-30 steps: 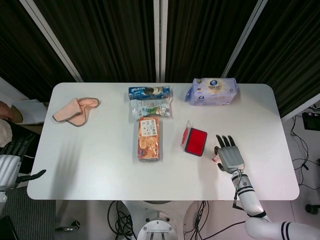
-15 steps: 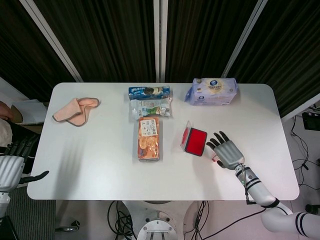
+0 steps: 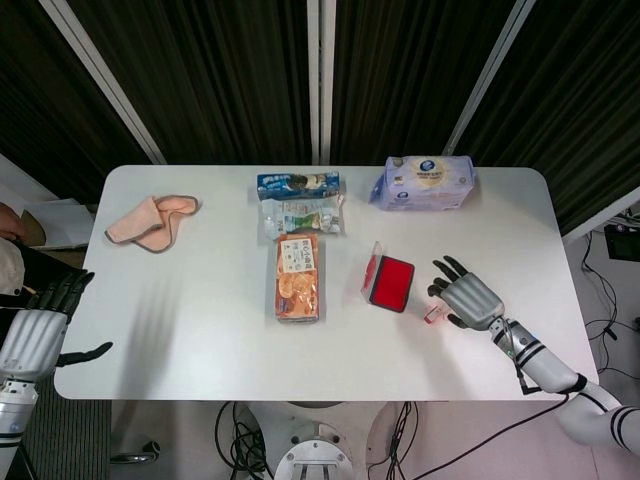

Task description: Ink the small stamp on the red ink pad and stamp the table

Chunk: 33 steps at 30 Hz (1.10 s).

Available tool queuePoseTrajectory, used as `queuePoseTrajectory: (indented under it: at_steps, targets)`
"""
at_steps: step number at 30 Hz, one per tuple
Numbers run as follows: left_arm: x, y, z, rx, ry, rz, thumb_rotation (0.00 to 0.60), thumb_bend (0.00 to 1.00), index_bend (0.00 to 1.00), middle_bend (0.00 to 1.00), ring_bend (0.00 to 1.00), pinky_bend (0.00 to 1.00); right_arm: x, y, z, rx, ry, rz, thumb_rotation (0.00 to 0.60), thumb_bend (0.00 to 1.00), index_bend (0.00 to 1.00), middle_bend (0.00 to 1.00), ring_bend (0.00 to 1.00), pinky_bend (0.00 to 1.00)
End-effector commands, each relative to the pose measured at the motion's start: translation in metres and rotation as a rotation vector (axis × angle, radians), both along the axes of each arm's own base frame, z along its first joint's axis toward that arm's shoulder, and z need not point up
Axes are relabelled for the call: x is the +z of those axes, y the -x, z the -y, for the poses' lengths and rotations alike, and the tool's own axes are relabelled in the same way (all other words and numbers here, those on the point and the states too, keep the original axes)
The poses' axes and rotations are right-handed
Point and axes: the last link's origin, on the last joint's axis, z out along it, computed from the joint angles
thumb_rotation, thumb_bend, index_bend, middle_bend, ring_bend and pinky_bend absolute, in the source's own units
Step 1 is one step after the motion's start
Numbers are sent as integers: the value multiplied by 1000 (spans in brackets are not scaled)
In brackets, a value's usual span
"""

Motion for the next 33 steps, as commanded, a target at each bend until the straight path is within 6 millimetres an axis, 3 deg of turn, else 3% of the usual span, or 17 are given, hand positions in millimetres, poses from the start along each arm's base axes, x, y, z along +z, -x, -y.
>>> queuePoseTrajectory:
  at_steps: [1,14,33]
  targets:
    - [0,-2,-1,-1,1,-4,442,9,14,70,77,173,-4,-1,0,16,-14,17,600,176,360,320,0,0]
    - [0,-4,-1,4,4,-9,444,10,14,70,77,174,-14,-1,0,52,-15,52,600,180,480,400,22,0]
    - [-1,-3,-2,10,10,-6,445,10,14,70,77,174,-23,3,-1,48,-1,60,600,187,567,470,77,0]
